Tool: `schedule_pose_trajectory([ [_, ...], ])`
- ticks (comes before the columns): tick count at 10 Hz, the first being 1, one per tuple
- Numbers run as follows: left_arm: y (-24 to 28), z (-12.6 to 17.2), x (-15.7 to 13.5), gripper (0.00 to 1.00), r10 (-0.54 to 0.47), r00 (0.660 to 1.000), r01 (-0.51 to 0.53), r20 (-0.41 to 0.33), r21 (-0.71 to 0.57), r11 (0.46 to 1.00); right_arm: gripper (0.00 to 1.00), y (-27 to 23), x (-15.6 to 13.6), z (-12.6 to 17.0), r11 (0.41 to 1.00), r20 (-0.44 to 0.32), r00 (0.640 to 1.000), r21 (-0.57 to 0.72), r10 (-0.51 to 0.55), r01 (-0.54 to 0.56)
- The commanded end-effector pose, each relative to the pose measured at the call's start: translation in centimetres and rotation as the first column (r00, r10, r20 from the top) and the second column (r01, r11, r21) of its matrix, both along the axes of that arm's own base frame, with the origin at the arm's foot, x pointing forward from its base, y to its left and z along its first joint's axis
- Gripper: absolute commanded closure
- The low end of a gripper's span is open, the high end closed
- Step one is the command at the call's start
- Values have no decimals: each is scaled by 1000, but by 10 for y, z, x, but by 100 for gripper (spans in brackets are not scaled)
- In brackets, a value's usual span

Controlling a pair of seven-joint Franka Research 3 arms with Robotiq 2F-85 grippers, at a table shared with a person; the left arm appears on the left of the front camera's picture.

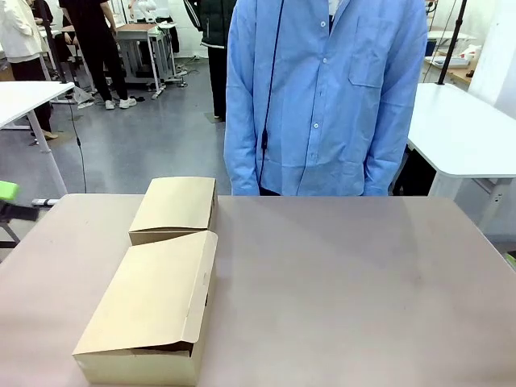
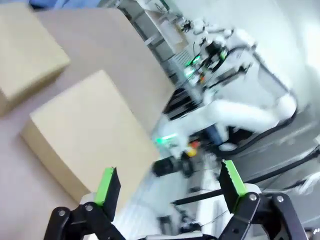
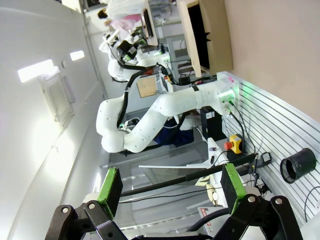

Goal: Place items inside the box.
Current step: Close the lid of the Mailer Box closest to the robot.

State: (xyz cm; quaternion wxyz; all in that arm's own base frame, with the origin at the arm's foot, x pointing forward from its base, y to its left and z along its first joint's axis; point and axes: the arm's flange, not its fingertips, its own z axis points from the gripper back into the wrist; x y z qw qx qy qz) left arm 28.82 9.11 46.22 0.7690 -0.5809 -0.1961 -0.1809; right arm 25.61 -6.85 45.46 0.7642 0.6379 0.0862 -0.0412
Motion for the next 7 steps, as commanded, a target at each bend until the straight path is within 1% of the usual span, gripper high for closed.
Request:
schedule_pose_trajectory([
  [1,-19,6,7,0,-47,990,38,132,67,997,0,-2,1,6,1000,0,1000,15,3,-3],
  [7,-19,6,7,0,-47,990,38,132,67,997,0,-2,1,6,1000,0,1000,15,3,-3],
])
